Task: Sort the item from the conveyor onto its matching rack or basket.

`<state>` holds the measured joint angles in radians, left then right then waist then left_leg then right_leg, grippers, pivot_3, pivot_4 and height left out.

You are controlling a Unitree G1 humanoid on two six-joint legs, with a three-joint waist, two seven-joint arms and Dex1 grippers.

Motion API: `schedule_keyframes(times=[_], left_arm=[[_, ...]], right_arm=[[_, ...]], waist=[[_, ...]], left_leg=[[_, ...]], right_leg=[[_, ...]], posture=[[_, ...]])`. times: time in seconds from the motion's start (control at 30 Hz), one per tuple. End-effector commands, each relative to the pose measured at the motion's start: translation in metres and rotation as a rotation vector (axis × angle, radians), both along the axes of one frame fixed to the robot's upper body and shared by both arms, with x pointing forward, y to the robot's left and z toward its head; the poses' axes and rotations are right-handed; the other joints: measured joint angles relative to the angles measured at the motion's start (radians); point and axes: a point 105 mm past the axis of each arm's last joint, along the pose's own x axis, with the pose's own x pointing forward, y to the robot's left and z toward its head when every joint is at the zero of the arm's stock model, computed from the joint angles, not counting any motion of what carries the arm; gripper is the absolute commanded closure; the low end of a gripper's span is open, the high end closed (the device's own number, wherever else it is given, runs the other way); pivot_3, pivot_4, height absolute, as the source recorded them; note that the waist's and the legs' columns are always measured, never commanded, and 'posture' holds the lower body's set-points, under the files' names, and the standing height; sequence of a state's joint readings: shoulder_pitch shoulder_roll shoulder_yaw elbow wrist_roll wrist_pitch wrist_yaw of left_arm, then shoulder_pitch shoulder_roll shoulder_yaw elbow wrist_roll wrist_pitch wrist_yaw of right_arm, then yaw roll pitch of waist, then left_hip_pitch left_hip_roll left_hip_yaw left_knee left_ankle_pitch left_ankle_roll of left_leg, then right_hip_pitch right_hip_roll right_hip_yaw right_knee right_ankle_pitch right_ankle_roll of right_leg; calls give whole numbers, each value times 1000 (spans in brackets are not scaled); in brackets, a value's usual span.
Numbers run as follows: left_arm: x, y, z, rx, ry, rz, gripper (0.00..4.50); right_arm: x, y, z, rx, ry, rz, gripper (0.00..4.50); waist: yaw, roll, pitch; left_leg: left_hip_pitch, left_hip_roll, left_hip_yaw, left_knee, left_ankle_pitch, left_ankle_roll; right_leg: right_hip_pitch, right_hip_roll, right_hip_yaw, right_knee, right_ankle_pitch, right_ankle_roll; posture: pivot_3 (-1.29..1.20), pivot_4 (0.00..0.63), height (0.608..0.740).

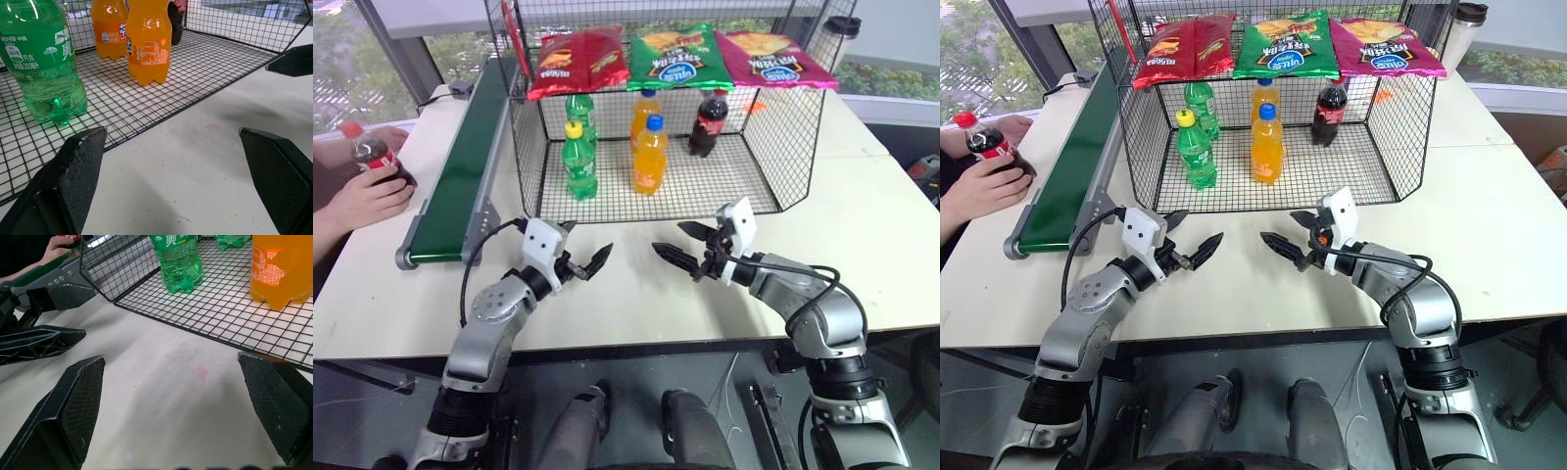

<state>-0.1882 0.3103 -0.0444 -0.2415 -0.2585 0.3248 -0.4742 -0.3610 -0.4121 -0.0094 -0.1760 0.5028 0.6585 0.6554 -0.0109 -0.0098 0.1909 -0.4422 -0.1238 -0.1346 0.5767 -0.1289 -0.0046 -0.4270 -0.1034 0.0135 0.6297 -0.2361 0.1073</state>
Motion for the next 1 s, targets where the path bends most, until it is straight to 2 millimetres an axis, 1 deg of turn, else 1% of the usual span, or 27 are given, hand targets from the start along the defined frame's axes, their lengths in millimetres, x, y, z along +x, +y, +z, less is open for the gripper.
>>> schedule_keyframes(times=[0.03,0.7,0.83,1.0], left_arm=[[-1,2,6,2,-29,3,0],[-3,1,4,7,-26,6,0],[-2,2,4,37,-45,19,0],[1,3,5,27,-39,16,0]], right_arm=[[-2,3,15,9,-66,19,36],[-3,4,15,-4,-66,31,36],[-4,5,15,-6,-69,38,36],[-4,6,14,-20,-74,48,36]], waist=[[0,0,0],[0,0,0],[0,0,0],[0,0,0]], left_leg=[[0,0,0,0,0,0],[0,0,0,0,0,0],[0,0,0,0,0,0],[0,0,0,0,0,0]], right_leg=[[0,0,0,0,0,0],[0,0,0,0,-1,1],[0,0,0,0,-1,1],[0,0,0,0,-1,2]], posture=[[0,150,738],[0,150,738],[0,150,738],[0,150,738]])
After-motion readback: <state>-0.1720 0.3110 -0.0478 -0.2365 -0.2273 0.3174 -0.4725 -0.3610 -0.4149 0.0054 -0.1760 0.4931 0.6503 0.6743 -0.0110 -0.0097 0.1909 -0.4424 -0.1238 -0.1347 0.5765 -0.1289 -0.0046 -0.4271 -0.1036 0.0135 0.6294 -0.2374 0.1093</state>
